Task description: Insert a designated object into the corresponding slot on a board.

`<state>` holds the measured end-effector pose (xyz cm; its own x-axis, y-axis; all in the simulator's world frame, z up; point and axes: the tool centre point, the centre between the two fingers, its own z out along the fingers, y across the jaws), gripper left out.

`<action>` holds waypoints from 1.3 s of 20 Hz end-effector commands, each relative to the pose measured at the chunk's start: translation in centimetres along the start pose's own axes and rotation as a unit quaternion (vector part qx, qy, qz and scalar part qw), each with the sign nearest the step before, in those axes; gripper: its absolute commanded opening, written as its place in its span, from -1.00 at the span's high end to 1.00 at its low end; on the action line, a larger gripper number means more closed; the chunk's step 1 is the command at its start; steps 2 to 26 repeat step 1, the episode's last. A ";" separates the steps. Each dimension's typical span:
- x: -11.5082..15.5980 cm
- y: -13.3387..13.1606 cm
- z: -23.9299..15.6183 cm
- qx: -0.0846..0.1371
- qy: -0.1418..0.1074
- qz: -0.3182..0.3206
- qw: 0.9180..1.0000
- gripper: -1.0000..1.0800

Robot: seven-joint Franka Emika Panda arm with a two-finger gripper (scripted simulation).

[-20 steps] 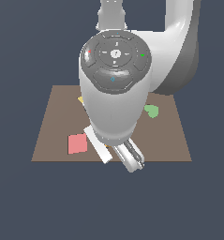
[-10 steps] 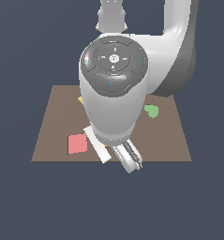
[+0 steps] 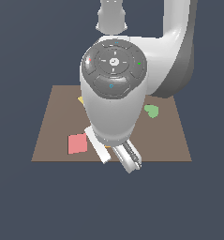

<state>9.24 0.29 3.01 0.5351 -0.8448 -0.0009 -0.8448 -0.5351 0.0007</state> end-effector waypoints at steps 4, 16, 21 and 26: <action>0.0 0.0 0.0 0.000 0.000 0.000 1.000 -0.92; 0.0 0.0 0.0 0.000 0.000 0.000 1.000 -0.92; 0.0 0.0 0.0 0.000 0.000 0.000 1.000 -0.92; 0.0 0.0 0.0 0.000 0.000 0.000 1.000 -0.92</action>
